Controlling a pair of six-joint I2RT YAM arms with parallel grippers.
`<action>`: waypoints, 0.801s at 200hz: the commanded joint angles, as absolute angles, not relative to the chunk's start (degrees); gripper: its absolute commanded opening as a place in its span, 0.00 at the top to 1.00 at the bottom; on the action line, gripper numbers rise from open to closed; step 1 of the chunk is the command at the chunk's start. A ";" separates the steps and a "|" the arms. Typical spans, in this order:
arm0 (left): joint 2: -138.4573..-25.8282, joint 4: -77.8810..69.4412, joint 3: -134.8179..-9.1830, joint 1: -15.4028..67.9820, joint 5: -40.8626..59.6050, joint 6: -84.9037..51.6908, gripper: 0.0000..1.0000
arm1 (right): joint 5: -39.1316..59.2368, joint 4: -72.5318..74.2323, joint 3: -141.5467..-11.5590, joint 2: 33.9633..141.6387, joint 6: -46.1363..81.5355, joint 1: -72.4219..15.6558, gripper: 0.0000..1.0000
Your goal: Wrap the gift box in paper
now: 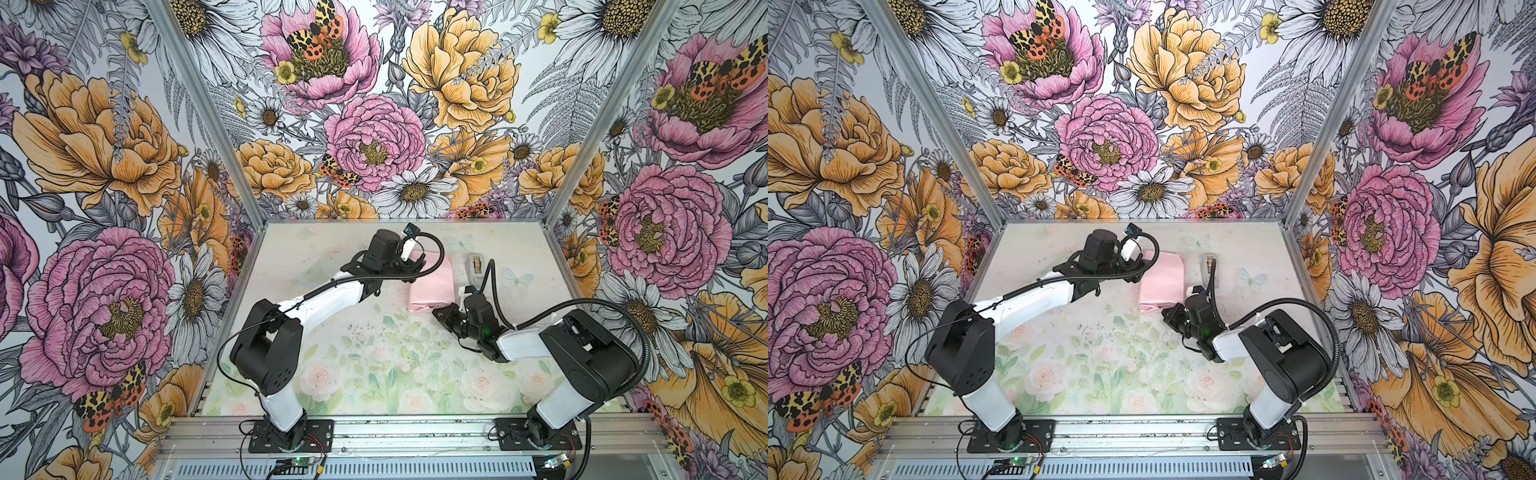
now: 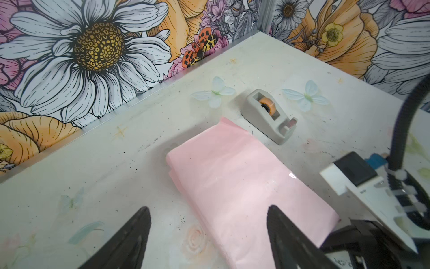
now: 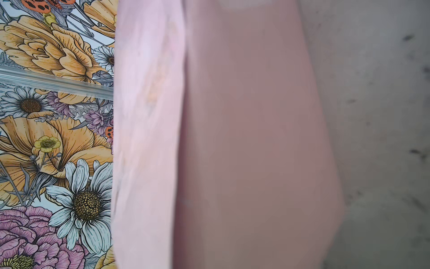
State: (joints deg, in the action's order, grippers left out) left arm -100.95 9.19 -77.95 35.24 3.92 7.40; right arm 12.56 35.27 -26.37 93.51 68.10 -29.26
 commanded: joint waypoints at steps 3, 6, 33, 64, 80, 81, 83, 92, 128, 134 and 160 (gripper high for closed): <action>-108.50 19.93 -86.09 34.01 5.67 8.10 0.22 | 11.30 36.56 -27.33 93.76 67.78 -28.92 0.95; -109.20 20.50 -87.24 33.83 5.77 8.34 0.22 | 11.41 36.56 -27.33 93.75 67.78 -28.92 0.95; -115.71 22.90 -95.57 33.26 6.01 10.00 0.22 | 11.34 36.30 -27.24 93.65 67.81 -28.95 0.95; -122.32 24.25 -102.99 32.49 5.11 10.37 0.22 | 10.99 35.90 -27.08 93.43 67.87 -29.00 0.95; -125.20 24.60 -106.07 32.27 4.38 10.68 0.22 | 11.00 35.78 -27.07 93.43 67.89 -29.00 0.95; -125.40 24.60 -106.21 32.26 4.34 10.70 0.22 | 10.99 35.82 -27.12 93.43 67.92 -29.05 0.95; -125.68 24.48 -106.47 32.19 4.27 10.65 0.21 | 10.97 35.78 -27.13 93.43 67.87 -29.12 0.95; -127.07 24.50 -108.00 32.04 4.20 10.65 0.21 | 10.90 35.79 -27.16 93.52 67.88 -29.09 0.95; -131.35 24.60 -112.94 31.64 3.32 9.99 0.20 | 10.63 35.90 -27.33 93.97 67.98 -29.24 0.95; -131.90 24.56 -113.63 31.63 3.07 10.27 0.20 | 10.57 35.88 -27.33 93.99 67.96 -29.19 0.95; -135.11 26.65 -117.55 31.29 2.18 11.40 0.20 | 10.46 35.95 -27.42 94.03 67.95 -29.26 0.95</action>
State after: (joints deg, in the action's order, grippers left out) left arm -132.77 24.47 -113.45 31.94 3.84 9.61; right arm 11.97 35.20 -26.37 93.51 68.12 -29.17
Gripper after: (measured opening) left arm 0.802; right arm 0.049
